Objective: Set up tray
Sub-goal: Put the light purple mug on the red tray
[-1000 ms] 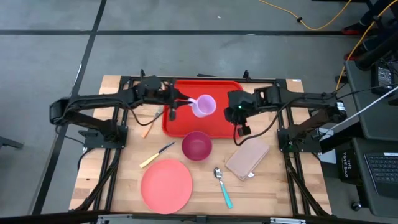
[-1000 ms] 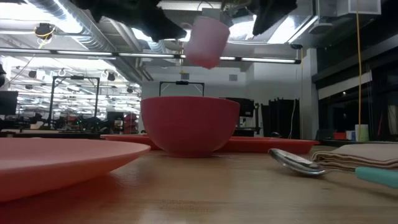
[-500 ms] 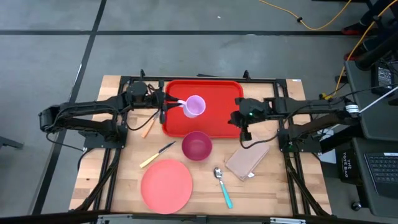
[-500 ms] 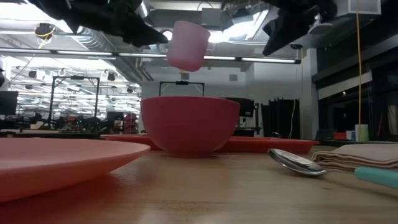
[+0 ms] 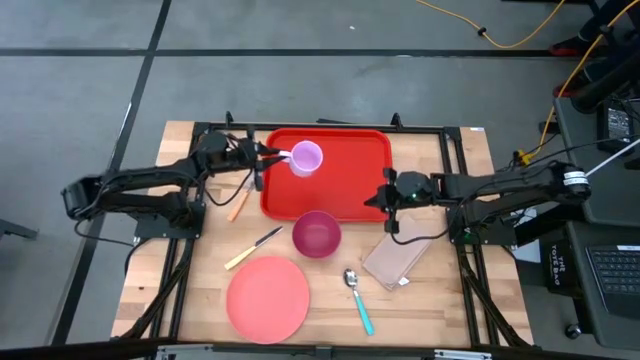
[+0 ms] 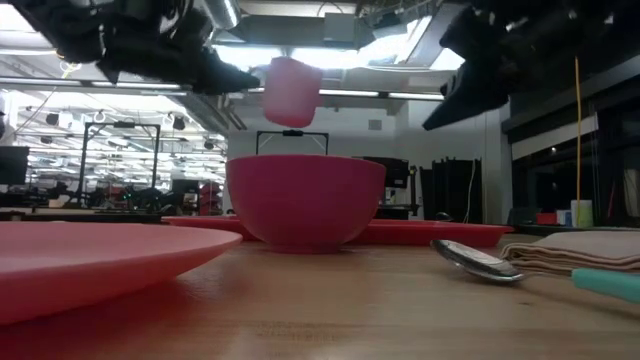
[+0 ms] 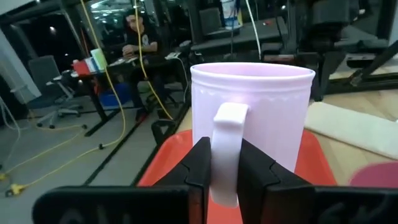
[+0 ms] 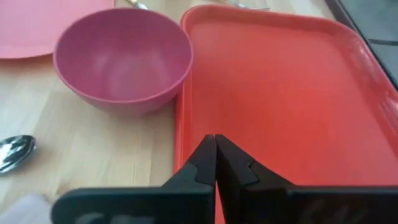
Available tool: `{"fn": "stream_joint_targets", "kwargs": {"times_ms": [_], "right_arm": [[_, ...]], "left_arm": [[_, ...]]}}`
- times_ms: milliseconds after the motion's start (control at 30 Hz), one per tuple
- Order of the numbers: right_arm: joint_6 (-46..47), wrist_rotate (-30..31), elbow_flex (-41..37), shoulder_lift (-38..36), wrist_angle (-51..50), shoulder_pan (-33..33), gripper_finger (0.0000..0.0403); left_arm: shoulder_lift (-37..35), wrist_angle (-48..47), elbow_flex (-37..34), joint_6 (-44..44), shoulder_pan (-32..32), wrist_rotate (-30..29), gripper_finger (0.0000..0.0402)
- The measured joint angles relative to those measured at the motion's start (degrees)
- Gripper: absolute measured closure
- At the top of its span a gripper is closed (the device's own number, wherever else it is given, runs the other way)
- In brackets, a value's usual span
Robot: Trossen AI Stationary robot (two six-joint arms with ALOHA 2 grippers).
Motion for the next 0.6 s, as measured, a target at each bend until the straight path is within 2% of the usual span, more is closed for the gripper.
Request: {"fn": "stream_joint_targets", "kwargs": {"times_ms": [100, 333, 433, 600], "right_arm": [[-0.05, 0.0, -2.45, 0.0, 4.85, 0.0, 0.0397], [-1.53, 0.06, -4.04, 0.0, 10.91, 0.0, 0.0397], [-2.91, 0.12, -4.05, 0.0, 12.73, 0.0, 0.0396], [-3.43, 0.13, -4.04, 0.0, 14.63, 0.0, 0.0396]], "left_arm": [[-0.02, 4.68, -2.82, -1.67, 2.38, 0.21, 0.0365], [1.44, 6.53, -4.35, -3.82, 7.06, 0.19, 0.0365], [5.2, 8.95, -4.41, -3.98, 8.43, 2.17, 0.0365], [13.7, 18.9, -4.43, -4.12, 12.27, 5.89, 0.0366]]}}
